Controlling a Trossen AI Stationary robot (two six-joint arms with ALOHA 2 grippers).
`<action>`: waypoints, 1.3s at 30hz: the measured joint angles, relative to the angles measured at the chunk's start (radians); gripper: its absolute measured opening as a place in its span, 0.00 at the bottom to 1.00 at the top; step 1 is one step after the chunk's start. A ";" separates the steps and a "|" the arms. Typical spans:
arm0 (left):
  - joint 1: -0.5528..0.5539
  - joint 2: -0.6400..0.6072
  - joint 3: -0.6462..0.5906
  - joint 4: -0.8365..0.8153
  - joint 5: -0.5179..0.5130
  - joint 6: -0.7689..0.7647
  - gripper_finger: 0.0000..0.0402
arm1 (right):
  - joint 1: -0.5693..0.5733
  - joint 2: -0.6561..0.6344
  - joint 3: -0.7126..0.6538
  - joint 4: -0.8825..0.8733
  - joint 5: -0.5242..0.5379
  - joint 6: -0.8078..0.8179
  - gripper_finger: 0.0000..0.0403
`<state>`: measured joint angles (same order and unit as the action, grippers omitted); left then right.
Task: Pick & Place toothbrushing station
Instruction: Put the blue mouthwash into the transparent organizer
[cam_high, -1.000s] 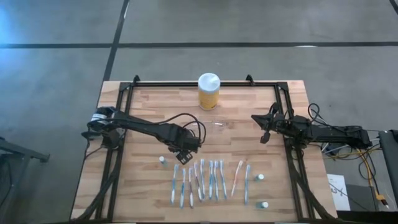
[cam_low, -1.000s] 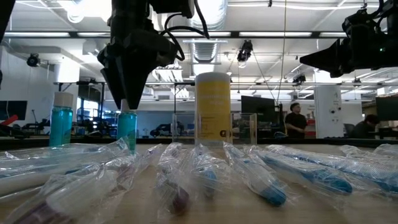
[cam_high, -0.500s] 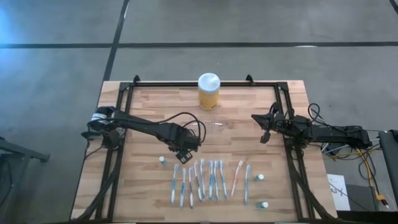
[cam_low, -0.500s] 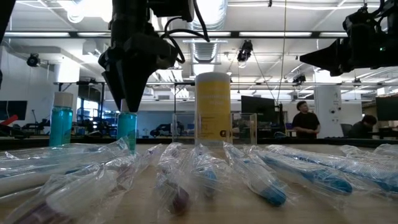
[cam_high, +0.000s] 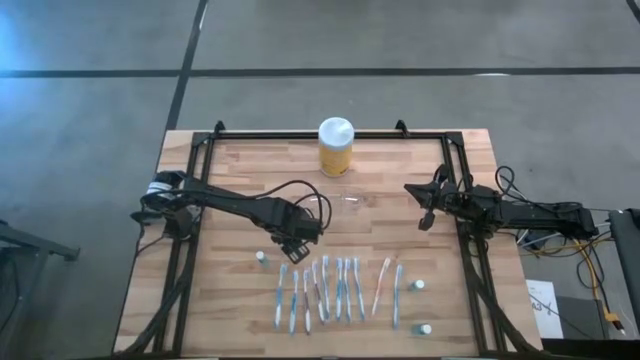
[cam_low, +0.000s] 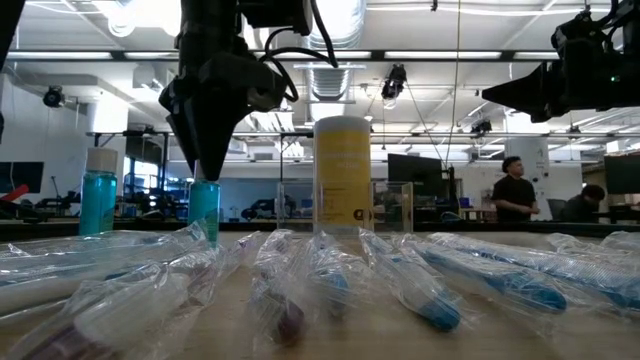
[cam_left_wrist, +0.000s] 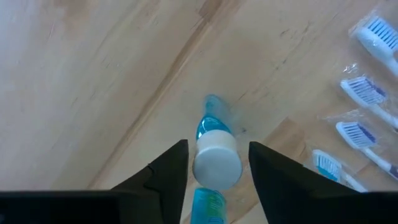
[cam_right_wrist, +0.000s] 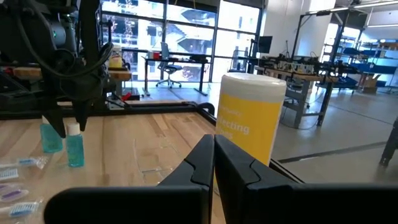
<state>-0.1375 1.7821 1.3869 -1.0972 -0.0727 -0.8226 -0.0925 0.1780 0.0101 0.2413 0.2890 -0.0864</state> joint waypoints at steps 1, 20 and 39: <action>0.000 0.000 0.000 0.001 0.000 0.005 0.41 | 0.000 0.000 0.000 0.000 0.000 0.000 0.02; 0.001 -0.033 0.046 -0.065 0.006 0.239 0.24 | 0.000 0.000 0.000 0.000 0.000 -0.004 0.02; 0.014 -0.553 -0.006 -0.096 -0.113 0.583 0.24 | 0.000 0.000 0.000 0.002 0.000 -0.003 0.02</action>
<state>-0.1238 1.2295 1.3809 -1.1933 -0.1856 -0.2394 -0.0921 0.1783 0.0099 0.2428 0.2890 -0.0898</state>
